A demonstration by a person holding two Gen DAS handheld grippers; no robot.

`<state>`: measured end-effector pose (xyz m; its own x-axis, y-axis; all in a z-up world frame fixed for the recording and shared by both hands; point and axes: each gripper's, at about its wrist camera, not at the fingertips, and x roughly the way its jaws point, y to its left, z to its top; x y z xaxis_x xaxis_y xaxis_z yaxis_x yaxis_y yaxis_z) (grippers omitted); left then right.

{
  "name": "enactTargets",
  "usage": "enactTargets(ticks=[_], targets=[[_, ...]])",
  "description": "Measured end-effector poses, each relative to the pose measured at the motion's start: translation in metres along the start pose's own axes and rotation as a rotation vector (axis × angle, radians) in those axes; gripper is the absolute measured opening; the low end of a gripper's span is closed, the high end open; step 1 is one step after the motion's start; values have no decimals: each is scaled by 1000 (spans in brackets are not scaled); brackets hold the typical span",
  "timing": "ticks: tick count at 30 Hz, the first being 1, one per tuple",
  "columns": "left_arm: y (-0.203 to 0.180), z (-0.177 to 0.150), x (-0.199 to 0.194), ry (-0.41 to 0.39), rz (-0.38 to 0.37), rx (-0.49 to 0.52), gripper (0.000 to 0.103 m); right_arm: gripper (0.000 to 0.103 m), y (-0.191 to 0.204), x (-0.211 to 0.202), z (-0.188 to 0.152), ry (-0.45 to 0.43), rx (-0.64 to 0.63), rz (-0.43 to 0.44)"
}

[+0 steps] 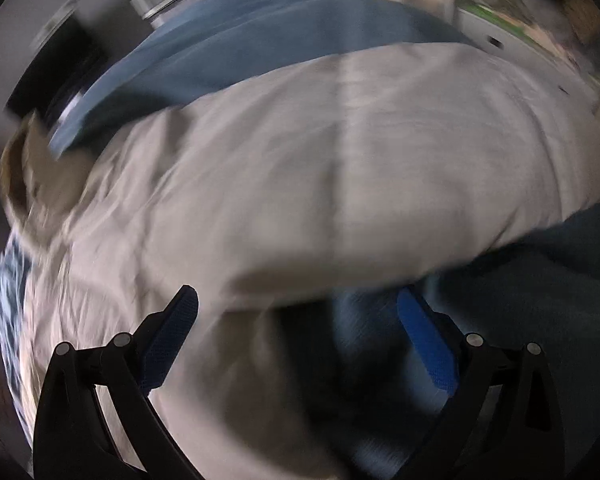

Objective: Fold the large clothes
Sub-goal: 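Grasp the jacket sleeve with the right tool and lift it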

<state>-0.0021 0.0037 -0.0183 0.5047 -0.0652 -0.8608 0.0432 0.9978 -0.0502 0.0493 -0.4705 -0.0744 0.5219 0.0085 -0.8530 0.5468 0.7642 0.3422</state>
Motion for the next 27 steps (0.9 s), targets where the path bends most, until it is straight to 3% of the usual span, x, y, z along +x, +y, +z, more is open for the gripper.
enactTargets(ticks=[9,13,16,19,21,22,23,25,27], targets=[[4,2,2,18,-13,-17,97,96,-96,-44,74,-285,282,-170],[11,6,2,24,-38,-41,97,95,-135,-52,113,-311,322,-200],[15,19,-9,-46,40,-26,97,94,-153,-51,133,-315,321,-198],[13,41,-19,-124,164,23,97,79,-160,-53,142,-316,304,-240],[15,59,-19,-117,187,28,97,53,-147,-48,134,-329,324,-248],[19,71,-18,-103,169,2,97,43,-147,-52,136,-345,331,-260],[23,80,-17,-90,138,-32,97,27,-142,-57,136,-365,327,-277],[31,99,-15,-76,59,-122,97,22,-128,-69,127,-423,293,-264],[34,111,-13,-101,31,-164,97,20,-107,-86,122,-507,215,-264]])
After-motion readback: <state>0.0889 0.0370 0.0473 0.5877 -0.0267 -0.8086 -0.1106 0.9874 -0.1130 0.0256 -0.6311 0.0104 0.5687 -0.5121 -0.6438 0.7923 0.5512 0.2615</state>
